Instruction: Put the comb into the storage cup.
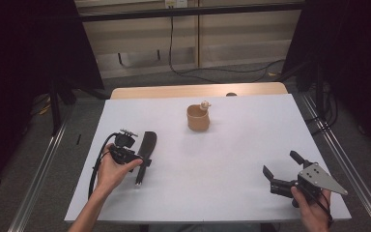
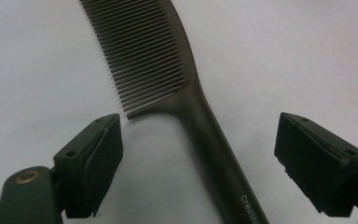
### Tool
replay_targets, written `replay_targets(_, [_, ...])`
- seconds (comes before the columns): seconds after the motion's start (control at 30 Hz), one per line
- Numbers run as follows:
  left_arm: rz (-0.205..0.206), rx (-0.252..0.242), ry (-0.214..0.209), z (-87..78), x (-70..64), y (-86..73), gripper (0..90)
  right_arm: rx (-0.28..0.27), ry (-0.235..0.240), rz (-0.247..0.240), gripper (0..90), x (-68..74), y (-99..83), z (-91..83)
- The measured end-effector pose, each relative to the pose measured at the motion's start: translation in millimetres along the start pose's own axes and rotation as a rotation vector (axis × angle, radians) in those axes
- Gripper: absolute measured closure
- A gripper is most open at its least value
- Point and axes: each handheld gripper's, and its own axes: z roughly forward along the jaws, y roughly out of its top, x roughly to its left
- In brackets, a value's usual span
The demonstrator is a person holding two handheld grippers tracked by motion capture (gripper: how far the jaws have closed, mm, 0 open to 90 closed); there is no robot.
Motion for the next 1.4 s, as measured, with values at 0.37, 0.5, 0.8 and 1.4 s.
replay_targets(0.37, [-0.01, 0.047, 0.015, 6.5, -0.1, 3.0, 25.9, 0.002, 0.003, -0.004, 0.0, 0.0, -0.1, 0.0])
replay_targets(0.5, [-0.012, 0.086, 0.032, 7.2, -0.9, 8.2, 26.5, 0.009, 0.003, 0.0, 0.0, 0.0, -0.5, 0.1])
replay_targets(0.8, [-0.018, 0.108, 0.064, 4.5, -5.3, 5.9, 35.7, 0.009, 0.005, 0.0, 0.0, -0.2, -0.5, -0.1])
replay_targets(1.4, [-0.043, 0.099, 0.031, 6.7, -7.6, 9.0, 59.4, 0.012, 0.011, 0.0, 0.0, 0.0, -0.8, 0.8])
